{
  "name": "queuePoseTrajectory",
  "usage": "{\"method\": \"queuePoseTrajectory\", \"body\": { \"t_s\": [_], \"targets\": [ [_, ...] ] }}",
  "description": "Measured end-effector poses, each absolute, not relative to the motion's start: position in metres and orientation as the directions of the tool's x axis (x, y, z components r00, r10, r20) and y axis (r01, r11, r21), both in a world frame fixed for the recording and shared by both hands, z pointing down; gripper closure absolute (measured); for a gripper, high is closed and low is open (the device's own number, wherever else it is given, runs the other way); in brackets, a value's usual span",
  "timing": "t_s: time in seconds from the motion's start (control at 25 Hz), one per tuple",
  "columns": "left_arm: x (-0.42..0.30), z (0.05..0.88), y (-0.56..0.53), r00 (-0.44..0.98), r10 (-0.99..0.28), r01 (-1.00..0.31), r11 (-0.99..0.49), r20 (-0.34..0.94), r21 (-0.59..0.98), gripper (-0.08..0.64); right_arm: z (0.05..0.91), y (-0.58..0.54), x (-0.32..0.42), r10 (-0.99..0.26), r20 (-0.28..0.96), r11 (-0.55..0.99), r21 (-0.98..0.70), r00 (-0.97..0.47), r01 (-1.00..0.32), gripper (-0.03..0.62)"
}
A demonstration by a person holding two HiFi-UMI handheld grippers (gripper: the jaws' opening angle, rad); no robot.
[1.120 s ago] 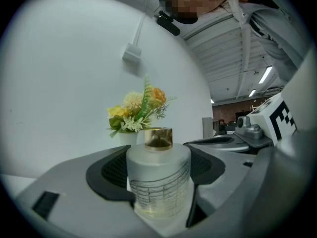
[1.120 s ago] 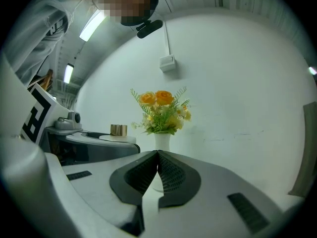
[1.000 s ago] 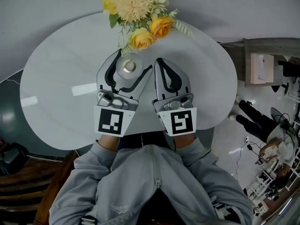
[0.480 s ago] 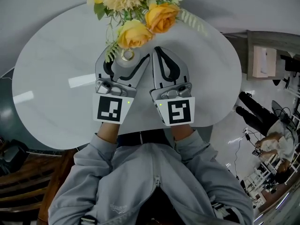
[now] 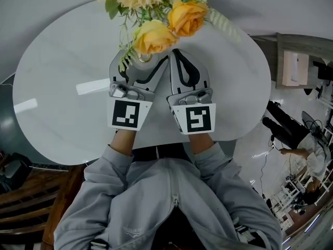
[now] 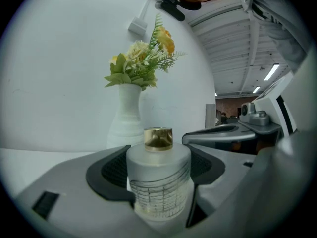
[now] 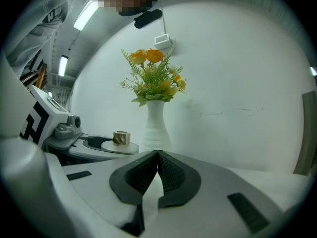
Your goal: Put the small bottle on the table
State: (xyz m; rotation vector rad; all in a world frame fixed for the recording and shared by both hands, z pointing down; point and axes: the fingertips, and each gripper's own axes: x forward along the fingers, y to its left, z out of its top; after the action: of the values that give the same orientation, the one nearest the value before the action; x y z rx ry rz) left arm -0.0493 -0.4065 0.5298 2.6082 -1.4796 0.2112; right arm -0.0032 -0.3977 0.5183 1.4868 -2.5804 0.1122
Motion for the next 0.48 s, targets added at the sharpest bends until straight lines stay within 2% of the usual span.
{"method": "queuePoseTrajectory", "body": {
  "t_s": [0.48],
  "targets": [
    [-0.050,0.551,-0.403,0.496,-0.822,-0.861,-0.508,0.280,0.031,0.225,0.523,-0.396,-0.006,-0.857,0.191,0.482,-0.035,-0.479,-0.876,0.566]
  ]
}}
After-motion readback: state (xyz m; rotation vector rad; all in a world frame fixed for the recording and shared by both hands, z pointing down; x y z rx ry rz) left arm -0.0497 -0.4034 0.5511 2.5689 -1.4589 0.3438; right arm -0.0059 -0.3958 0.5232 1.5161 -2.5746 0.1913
